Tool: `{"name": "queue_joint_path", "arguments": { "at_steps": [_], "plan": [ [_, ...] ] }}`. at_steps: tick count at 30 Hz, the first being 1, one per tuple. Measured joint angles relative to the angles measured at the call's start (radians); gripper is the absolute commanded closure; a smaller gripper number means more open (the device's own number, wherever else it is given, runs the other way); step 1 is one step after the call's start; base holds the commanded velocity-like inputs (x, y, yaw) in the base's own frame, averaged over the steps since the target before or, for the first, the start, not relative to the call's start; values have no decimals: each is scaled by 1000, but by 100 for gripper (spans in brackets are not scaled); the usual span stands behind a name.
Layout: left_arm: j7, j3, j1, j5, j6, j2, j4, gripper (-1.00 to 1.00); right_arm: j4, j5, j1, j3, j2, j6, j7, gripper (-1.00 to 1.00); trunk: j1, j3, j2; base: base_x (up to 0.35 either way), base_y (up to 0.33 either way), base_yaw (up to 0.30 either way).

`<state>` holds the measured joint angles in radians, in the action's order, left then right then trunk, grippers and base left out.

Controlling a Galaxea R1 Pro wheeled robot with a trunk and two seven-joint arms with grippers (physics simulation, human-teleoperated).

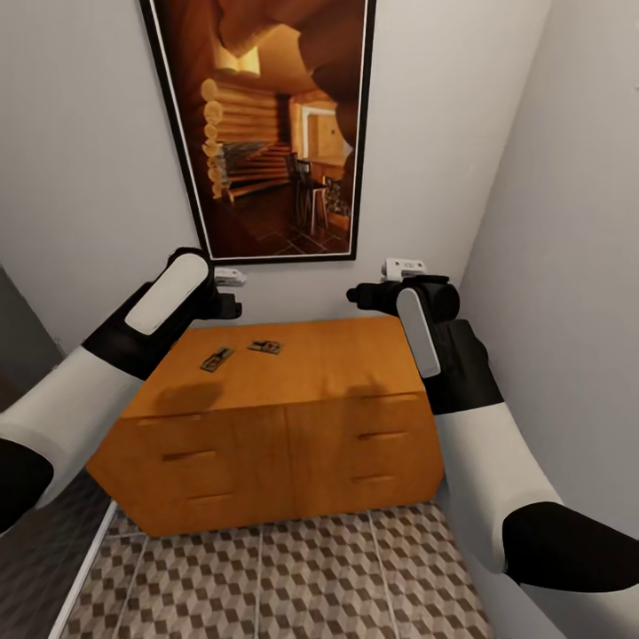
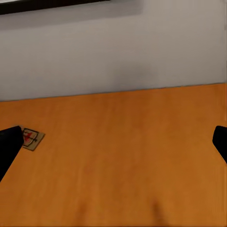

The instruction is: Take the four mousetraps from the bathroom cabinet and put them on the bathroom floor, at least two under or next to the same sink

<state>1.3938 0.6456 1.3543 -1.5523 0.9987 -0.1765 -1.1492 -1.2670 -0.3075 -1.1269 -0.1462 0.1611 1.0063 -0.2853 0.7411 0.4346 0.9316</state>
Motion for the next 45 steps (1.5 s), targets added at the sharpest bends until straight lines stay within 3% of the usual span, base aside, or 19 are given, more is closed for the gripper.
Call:
{"name": "queue_joint_path", "arguments": {
  "at_steps": [17, 30, 39, 45],
  "plan": [
    [-12, 22, -23, -4, 5, -6, 16, -100, 0, 0, 7, -23, 0, -1, -1, -100, 0, -7, 0, 7, 0, -255],
    [-150, 28, -35, -2, 6, -36, 96, -100, 2, -1, 7, -23, -1, -2, -1, -100, 0, -11, 0, 0, 7, -113],
    [-193, 86, -35, 1, 4, -43, 104, -100, 4, -1, 7, -23, -2, -3, 0, -100, 0, -11, 0, 0, 214, -4],
    [-196, 102, -35, 1, 4, -43, 105, -100, 4, -1, 8, -23, -2, -3, 0, -100, 0, -11, 0, 0, 269, 0]
  ]
}}
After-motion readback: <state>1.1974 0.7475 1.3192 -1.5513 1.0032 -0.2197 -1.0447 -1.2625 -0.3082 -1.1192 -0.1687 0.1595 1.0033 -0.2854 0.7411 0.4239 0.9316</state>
